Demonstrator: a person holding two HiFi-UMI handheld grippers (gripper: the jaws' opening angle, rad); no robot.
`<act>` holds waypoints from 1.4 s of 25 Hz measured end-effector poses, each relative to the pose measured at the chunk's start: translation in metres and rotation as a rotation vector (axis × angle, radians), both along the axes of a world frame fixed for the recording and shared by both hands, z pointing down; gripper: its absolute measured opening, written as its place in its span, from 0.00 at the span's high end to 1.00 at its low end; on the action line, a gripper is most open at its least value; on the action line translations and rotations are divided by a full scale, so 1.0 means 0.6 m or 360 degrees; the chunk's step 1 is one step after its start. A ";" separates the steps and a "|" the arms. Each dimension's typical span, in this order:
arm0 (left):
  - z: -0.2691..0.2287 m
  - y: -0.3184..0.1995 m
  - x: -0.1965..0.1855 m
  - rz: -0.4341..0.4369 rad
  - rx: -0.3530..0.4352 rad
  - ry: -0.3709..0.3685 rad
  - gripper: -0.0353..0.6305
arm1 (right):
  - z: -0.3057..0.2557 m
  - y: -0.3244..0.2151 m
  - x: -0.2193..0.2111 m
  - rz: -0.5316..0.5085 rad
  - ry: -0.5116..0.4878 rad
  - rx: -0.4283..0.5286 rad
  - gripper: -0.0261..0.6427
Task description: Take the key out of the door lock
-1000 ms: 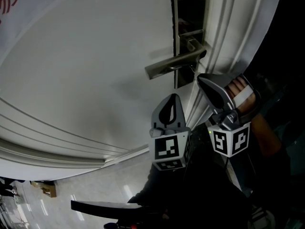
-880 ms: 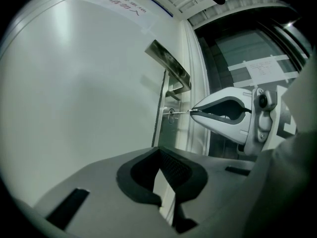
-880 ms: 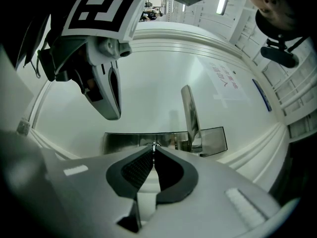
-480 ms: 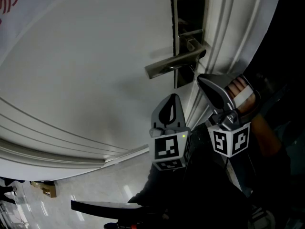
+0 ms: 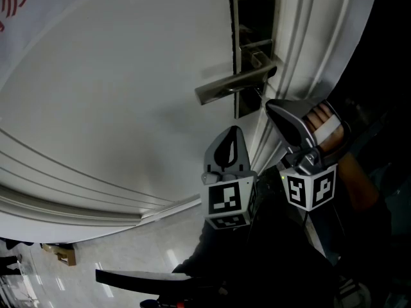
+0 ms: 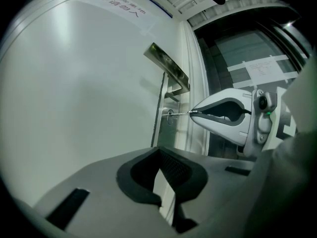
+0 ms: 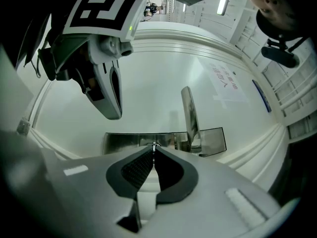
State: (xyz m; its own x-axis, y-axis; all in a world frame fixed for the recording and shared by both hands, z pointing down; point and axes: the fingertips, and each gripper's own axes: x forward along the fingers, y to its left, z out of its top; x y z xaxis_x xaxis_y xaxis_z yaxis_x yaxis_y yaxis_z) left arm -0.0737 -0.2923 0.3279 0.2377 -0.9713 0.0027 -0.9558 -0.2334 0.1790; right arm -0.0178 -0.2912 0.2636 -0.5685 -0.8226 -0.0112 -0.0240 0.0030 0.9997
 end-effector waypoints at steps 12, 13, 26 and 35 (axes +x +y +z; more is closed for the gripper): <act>-0.002 0.001 0.002 0.0003 0.0016 0.0042 0.95 | 0.000 0.001 0.001 -0.0002 -0.0001 0.0003 0.94; -0.002 0.000 0.002 0.0006 0.0019 0.0038 0.95 | 0.000 0.000 0.001 -0.0002 -0.0002 0.0002 0.94; -0.003 0.000 0.000 -0.0001 0.0009 0.0033 0.95 | 0.000 0.002 0.001 -0.0006 0.0003 0.0000 0.94; -0.003 0.001 0.001 0.0003 0.0001 0.0002 0.95 | 0.001 0.001 0.001 -0.0005 0.0006 0.0004 0.94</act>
